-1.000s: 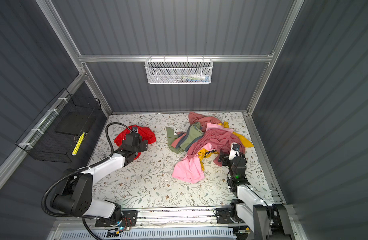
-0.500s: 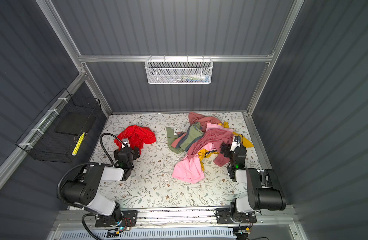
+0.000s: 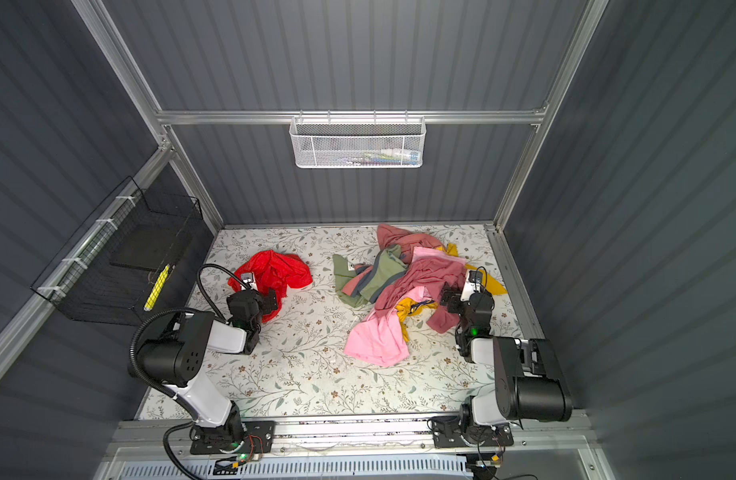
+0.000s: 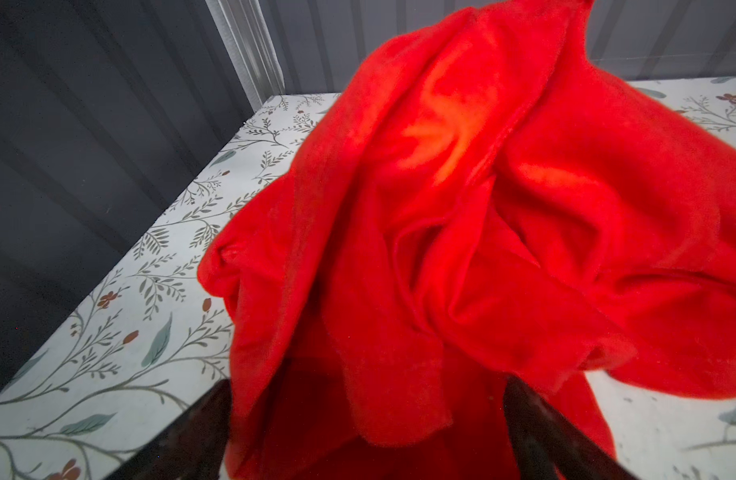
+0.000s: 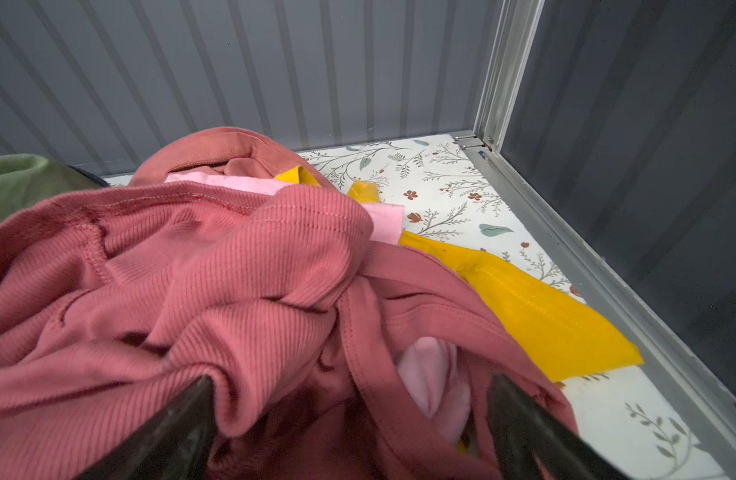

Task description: Pick out a specific cloth from the pile

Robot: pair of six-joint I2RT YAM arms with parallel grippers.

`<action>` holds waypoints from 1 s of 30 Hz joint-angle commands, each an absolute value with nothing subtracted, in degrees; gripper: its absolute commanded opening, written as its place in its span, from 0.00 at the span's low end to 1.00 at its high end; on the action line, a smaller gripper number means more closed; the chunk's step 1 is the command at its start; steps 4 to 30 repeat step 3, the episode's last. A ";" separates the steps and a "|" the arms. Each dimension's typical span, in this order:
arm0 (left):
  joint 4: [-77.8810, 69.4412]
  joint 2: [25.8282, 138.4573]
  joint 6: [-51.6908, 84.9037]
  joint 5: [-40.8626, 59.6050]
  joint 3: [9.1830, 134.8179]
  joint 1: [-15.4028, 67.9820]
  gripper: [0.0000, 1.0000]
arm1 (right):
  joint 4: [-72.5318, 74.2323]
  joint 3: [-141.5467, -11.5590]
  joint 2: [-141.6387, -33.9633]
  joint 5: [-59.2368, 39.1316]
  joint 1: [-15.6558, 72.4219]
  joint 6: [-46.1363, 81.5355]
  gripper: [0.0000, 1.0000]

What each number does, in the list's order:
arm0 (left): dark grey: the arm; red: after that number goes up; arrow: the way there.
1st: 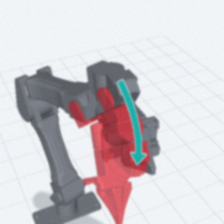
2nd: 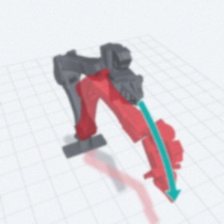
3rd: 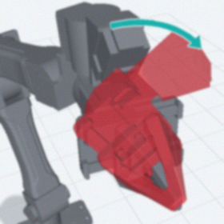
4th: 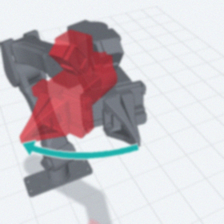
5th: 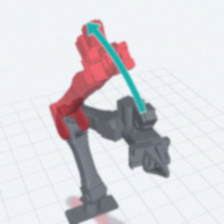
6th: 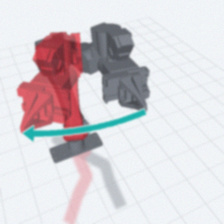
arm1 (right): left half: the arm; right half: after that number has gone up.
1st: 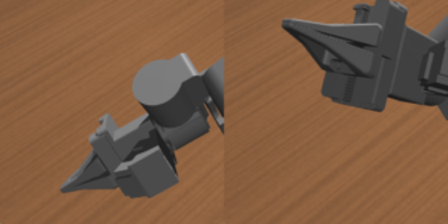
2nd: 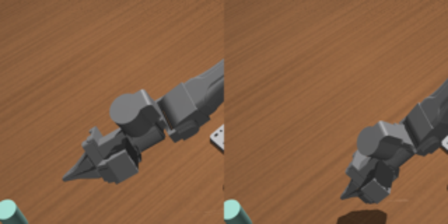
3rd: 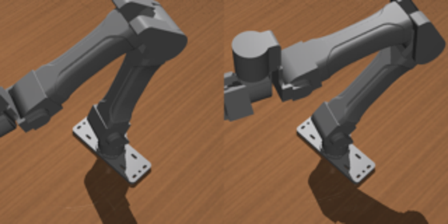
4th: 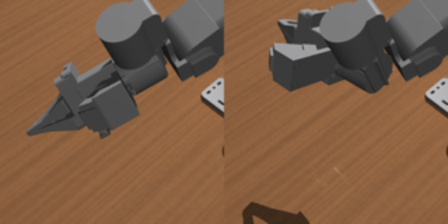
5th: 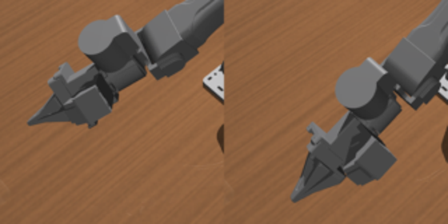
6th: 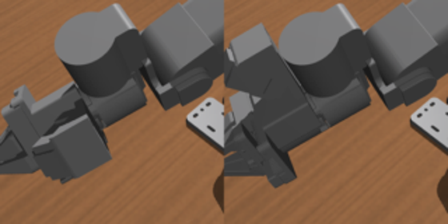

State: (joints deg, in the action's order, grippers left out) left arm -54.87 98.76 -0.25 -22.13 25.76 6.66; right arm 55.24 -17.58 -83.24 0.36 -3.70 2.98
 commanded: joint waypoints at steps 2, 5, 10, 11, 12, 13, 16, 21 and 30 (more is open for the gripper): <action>-52.99 98.36 0.40 -19.36 26.65 5.89 1.00 | 56.01 -18.55 -83.62 0.00 -3.95 3.52 0.99; -52.97 98.35 0.40 -19.43 26.57 5.89 1.00 | 56.00 -18.62 -83.59 0.00 -3.94 3.52 0.99; -52.97 98.35 0.40 -19.43 26.57 5.89 1.00 | 56.00 -18.62 -83.59 0.00 -3.94 3.52 0.99; -52.97 98.35 0.40 -19.43 26.57 5.89 1.00 | 56.00 -18.62 -83.59 0.00 -3.94 3.52 0.99; -52.97 98.35 0.40 -19.43 26.57 5.89 1.00 | 56.00 -18.62 -83.59 0.00 -3.94 3.52 0.99; -52.97 98.35 0.40 -19.43 26.57 5.89 1.00 | 56.00 -18.62 -83.59 0.00 -3.94 3.52 0.99; -52.97 98.35 0.40 -19.43 26.57 5.89 1.00 | 56.00 -18.62 -83.59 0.00 -3.94 3.52 0.99; -52.97 98.35 0.40 -19.43 26.57 5.89 1.00 | 56.00 -18.62 -83.59 0.00 -3.94 3.52 0.99; -52.97 98.35 0.40 -19.43 26.57 5.89 1.00 | 56.00 -18.62 -83.59 0.00 -3.94 3.52 0.99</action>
